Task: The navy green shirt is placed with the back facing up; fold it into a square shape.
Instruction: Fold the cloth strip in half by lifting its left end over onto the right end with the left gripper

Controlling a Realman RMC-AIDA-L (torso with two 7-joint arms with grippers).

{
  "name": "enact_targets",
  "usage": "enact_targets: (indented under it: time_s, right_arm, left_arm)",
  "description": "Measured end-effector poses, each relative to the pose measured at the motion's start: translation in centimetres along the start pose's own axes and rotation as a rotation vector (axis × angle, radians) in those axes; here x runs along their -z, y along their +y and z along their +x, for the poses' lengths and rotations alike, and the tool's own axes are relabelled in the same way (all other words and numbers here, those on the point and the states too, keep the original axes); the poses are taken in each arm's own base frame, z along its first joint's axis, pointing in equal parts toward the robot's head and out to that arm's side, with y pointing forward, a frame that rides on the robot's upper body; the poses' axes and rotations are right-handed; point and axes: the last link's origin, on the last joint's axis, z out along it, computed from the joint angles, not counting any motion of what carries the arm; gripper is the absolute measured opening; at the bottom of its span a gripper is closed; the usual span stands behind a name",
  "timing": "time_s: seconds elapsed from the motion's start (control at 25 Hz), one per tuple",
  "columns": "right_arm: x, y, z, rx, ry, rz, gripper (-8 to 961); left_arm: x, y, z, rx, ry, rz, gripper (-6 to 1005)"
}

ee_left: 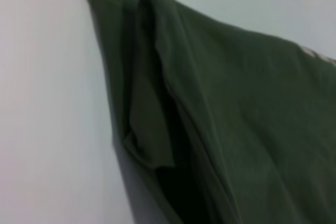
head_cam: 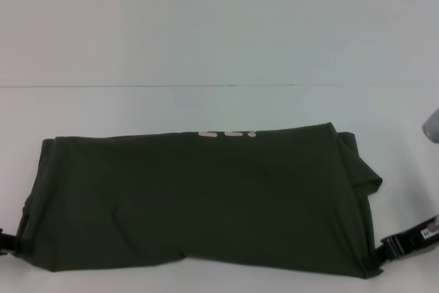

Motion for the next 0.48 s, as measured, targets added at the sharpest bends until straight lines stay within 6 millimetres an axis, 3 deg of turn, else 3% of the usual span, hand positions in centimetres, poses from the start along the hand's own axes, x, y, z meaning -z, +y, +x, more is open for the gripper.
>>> enact_targets:
  time_s: [0.28,0.48]
  right_arm:
    - [-0.3,0.3,2.1,0.041,0.08,-0.056,26]
    - [-0.3,0.4,2.5,0.051,0.099,-0.069,35]
  left_arm:
    - [1.0,0.1,-0.5,0.003,-0.054,-0.009,39]
    - [1.3,0.6,-0.9,0.005,-0.09,-0.04,38]
